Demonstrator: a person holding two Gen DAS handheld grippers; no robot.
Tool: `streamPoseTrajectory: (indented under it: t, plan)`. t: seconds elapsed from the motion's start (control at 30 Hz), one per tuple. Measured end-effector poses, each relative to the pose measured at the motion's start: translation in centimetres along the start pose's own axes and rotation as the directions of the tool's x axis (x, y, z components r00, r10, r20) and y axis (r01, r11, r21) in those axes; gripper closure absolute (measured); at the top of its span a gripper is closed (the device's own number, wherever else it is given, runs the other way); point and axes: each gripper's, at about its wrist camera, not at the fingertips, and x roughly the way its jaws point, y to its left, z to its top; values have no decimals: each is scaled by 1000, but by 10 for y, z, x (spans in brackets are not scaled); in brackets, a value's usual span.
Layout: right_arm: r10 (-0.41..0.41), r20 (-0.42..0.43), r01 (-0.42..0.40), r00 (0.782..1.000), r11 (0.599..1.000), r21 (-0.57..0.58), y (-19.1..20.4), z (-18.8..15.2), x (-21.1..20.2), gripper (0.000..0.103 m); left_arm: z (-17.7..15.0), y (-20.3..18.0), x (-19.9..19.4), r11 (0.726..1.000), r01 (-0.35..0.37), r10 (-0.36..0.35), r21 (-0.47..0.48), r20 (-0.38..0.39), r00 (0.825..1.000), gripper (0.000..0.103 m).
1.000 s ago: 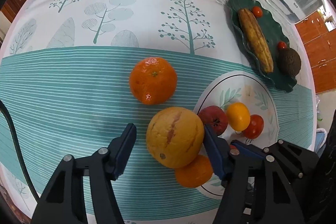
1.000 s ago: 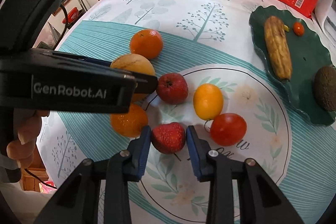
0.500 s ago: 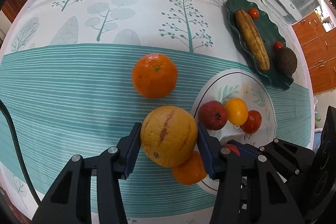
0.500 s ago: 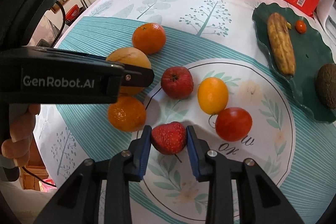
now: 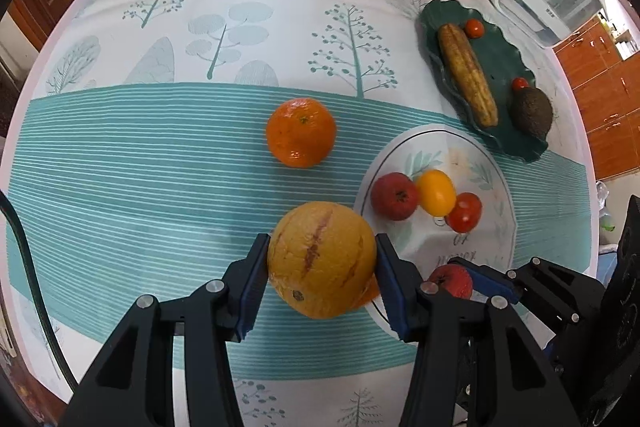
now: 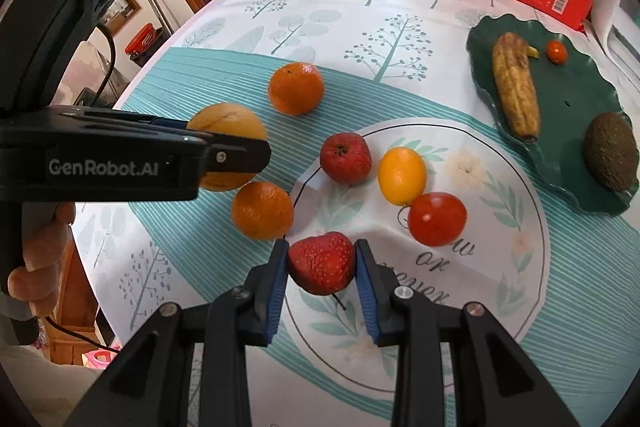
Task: Organize fruits
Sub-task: 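Carry the yellow fruit and strawberry onto the green plate and release both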
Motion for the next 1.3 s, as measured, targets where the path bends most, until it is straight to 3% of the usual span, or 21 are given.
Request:
streamPoseTrajectory:
  t: [0.37, 0.6, 0.9, 1.3]
  plan:
    - [-18, 55, 17, 998, 999, 27, -4, -15, -34, 70, -11, -36, -46, 997, 18, -22, 78, 61, 998, 54]
    - [-113, 116, 107, 987, 993, 57, -21, -6, -79, 71, 2, -69, -83, 988, 18, -39, 155, 127, 991, 54]
    - [-209, 229, 178, 951, 973, 149, -57, 31, -164, 70, 37, -115, -130, 962, -6, -55, 275, 215, 975, 54]
    - [-347, 358, 295, 867, 936, 192, -95, 113, -255, 70, 112, -184, -198, 913, -51, -96, 405, 333, 938, 53]
